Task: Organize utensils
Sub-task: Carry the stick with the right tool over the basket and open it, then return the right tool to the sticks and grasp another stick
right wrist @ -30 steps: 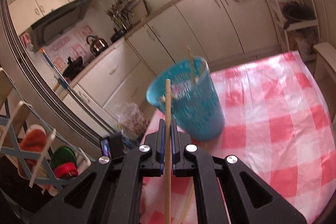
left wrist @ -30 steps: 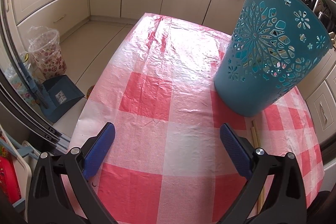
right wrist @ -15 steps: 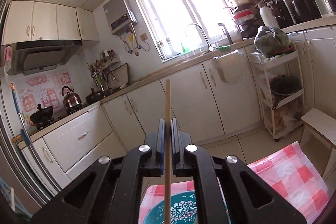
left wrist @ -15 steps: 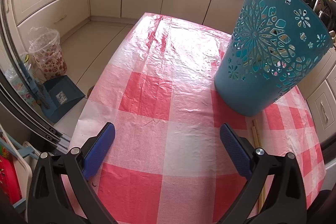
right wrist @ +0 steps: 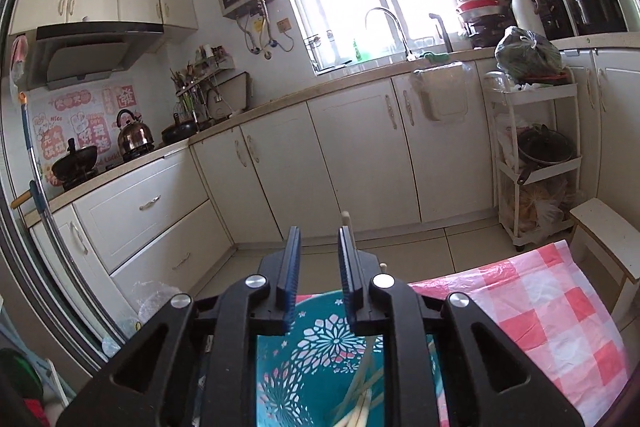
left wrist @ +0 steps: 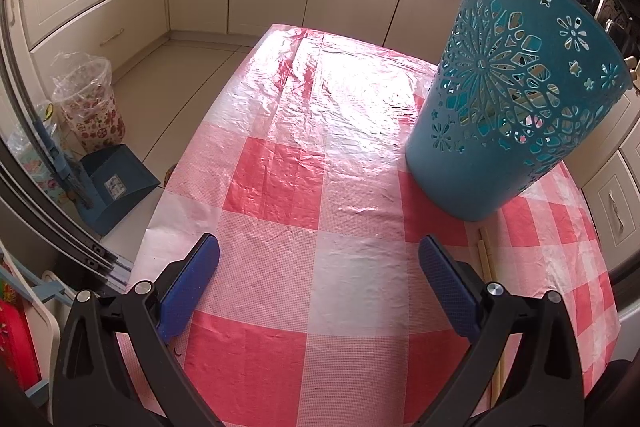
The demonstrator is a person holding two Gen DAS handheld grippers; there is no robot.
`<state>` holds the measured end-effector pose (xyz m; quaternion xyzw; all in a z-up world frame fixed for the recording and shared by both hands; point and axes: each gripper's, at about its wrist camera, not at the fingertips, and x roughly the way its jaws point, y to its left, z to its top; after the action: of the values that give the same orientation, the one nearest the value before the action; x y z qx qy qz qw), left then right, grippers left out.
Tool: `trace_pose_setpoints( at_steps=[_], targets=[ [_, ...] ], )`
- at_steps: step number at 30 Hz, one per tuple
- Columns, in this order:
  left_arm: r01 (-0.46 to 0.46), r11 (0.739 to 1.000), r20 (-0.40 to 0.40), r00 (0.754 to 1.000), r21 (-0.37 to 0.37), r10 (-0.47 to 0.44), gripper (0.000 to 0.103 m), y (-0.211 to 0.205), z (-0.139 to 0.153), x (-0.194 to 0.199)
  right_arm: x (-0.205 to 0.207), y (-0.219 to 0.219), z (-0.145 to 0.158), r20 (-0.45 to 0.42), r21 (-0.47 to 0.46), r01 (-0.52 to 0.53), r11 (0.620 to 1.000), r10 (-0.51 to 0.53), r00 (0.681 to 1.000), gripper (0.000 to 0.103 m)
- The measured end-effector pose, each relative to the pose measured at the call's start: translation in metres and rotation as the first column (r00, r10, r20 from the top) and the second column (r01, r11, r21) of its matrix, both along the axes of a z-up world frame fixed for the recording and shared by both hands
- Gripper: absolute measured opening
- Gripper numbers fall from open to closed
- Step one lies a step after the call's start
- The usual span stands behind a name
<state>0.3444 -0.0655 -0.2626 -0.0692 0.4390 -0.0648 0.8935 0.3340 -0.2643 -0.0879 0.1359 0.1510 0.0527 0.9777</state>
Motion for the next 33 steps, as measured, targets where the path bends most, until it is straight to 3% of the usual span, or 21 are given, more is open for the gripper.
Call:
trace_pose_setpoints(
  at_steps=[6, 9, 14, 17, 19, 20, 29, 33],
  targets=[
    [0.000, 1.000, 0.002, 1.000, -0.008, 0.000, 0.095, 0.001, 0.000, 0.000, -0.071, -0.007, 0.018, 0.093, -0.081, 0.010, 0.997, -0.003, 0.996, 0.041],
    [-0.001, 1.000, 0.003, 1.000, -0.013, 0.001, 0.095, 0.001, 0.000, -0.001, -0.104, -0.013, 0.007, 0.071, -0.129, 0.024, 0.991, -0.015, 0.997, 0.044],
    [-0.001, 1.000, 0.004, 1.000, -0.015, 0.001, 0.095, 0.001, 0.001, -0.002, -0.127, -0.020, -0.056, -0.154, -0.165, -0.001, 0.986, -0.025, 0.988, 0.044],
    [0.000, 1.000, 0.003, 1.000, -0.013, 0.000, 0.095, 0.001, 0.001, -0.002, -0.117, -0.017, -0.102, -0.340, -0.143, -0.061, 0.988, 0.008, 0.940, 0.043],
    [0.000, 1.000, 0.003, 1.000, -0.015, 0.001, 0.095, 0.001, 0.001, -0.002, -0.106, -0.010, -0.125, -0.424, -0.122, -0.101, 0.987, 0.040, 0.905, 0.026],
    [-0.001, 1.000, 0.004, 1.000, -0.018, 0.001, 0.095, 0.000, 0.001, -0.002, -0.100, -0.006, -0.133, -0.455, -0.108, -0.120, 0.987, 0.058, 0.889, 0.025],
    [0.000, 1.000, 0.006, 1.000, -0.028, 0.000, 0.095, 0.004, 0.001, -0.001, -0.066, 0.018, -0.164, -0.560, -0.109, -0.152, 0.982, 0.066, 0.826, 0.016],
    [-0.001, 1.000, 0.006, 1.000, -0.030, 0.001, 0.095, 0.005, 0.000, -0.001, -0.064, 0.018, -0.167, -0.570, -0.131, -0.149, 0.980, 0.048, 0.820, 0.014]
  ],
)
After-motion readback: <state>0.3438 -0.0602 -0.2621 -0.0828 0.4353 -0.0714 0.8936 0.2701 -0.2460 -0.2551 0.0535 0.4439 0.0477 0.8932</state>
